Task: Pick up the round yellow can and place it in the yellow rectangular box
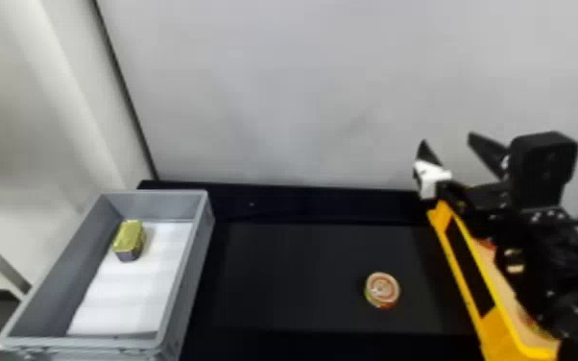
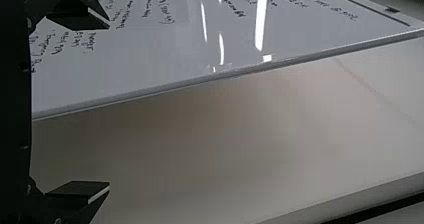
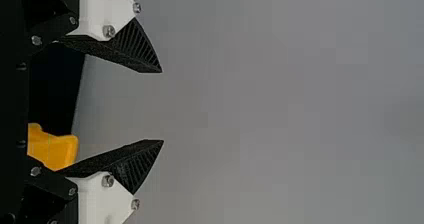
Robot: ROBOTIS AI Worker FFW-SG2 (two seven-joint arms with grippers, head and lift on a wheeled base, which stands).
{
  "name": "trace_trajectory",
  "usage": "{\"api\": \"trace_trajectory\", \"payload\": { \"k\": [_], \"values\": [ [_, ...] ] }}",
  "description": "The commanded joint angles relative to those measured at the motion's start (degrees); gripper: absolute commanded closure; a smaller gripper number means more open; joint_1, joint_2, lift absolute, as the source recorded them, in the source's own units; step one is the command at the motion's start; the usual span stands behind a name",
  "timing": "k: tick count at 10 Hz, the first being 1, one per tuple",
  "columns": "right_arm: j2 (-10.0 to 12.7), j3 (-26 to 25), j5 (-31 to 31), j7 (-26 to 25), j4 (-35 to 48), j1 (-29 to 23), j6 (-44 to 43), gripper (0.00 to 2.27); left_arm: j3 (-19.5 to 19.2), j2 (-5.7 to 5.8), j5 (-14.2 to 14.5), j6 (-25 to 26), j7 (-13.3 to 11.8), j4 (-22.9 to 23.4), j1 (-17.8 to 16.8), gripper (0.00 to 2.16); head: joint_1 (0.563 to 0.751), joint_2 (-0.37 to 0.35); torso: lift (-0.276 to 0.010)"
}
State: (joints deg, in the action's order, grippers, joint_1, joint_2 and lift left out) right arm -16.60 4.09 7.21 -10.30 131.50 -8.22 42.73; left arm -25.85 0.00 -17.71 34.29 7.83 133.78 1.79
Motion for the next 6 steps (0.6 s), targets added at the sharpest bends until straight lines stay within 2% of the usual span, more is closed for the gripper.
{"api": "trace_trajectory", "payload": {
  "k": [1, 4, 6],
  "values": [
    [-0.4, 2.9, 4.1, 0.5, 1.0, -1.4, 4.6, 0.40, -0.4, -0.15, 0.2, 0.0, 0.0, -0.1, 0.1, 0.14, 0.694, 0.014, -0.068],
    [0.0, 6.5, 9.5, -3.1, 1.0, -3.8, 7.4, 0.40, -1.4, -0.15, 0.3, 0.0, -0.3, 0.1, 0.2, 0.14, 0.694, 0.014, -0.068],
    [-0.2, 5.8, 10.4, -4.6, 3.1, -5.9, 10.2, 0.40, -2.0, -0.15, 0.3, 0.0, -0.7, 0.1, 0.2, 0.14, 0.694, 0.014, -0.068]
  ]
}}
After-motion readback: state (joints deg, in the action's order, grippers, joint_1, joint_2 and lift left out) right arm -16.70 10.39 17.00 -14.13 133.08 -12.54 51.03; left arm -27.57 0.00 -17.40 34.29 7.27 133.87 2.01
